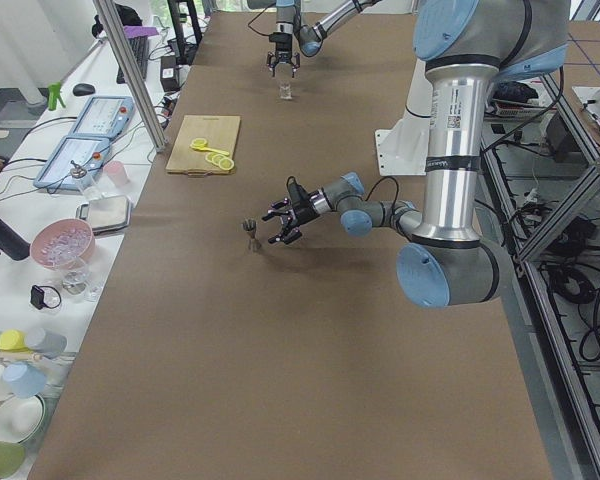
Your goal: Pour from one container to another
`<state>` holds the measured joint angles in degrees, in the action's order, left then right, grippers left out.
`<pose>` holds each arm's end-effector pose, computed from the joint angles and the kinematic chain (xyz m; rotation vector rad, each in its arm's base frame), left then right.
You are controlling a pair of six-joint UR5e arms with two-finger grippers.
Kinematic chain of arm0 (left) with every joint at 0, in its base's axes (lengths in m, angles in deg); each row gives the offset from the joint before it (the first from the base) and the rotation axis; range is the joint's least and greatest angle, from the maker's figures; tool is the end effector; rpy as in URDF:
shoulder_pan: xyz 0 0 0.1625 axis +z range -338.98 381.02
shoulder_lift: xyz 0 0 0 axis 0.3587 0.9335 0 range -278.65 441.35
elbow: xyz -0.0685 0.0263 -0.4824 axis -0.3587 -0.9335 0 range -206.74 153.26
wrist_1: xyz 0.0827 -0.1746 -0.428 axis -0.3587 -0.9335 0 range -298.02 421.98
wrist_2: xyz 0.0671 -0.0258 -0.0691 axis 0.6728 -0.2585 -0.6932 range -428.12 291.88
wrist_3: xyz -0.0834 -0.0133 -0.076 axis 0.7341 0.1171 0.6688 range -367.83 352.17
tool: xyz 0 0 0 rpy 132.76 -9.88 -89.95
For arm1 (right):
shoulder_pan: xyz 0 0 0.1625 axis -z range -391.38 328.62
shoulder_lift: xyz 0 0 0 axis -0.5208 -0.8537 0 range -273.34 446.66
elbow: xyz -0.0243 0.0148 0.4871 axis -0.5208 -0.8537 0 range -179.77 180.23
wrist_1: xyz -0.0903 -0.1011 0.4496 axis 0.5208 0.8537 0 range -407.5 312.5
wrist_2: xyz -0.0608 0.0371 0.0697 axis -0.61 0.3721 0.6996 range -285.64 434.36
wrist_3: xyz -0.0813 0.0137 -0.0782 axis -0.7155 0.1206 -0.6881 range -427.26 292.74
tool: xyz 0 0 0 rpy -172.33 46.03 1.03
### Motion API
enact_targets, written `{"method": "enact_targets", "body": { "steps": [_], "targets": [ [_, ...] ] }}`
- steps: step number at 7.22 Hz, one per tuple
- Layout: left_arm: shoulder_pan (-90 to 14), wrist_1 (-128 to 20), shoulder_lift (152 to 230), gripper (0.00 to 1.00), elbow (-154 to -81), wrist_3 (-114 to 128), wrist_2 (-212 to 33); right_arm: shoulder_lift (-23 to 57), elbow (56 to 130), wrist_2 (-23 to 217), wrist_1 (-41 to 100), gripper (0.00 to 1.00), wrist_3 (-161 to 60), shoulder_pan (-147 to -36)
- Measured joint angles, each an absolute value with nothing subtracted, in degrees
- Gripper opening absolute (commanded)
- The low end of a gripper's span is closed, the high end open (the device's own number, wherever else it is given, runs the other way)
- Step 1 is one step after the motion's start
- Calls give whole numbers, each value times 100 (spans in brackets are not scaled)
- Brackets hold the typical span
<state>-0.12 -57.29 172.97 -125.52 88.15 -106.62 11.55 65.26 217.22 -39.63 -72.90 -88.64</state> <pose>0.4595 -0.4160 0.5598 0.9593 0.5363 -0.7365 -0.3236 -0.5822 0.6392 0.9920 -1.0985 -1.1260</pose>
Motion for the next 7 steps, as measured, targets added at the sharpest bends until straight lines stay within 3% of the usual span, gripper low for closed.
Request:
{"method": "enact_targets", "body": {
  "steps": [7],
  "targets": [
    [-219,-5760,17706,92,-11882,8821,-10578,1342,5730,21649,-5245,100,-7255,-8804]
  ]
}}
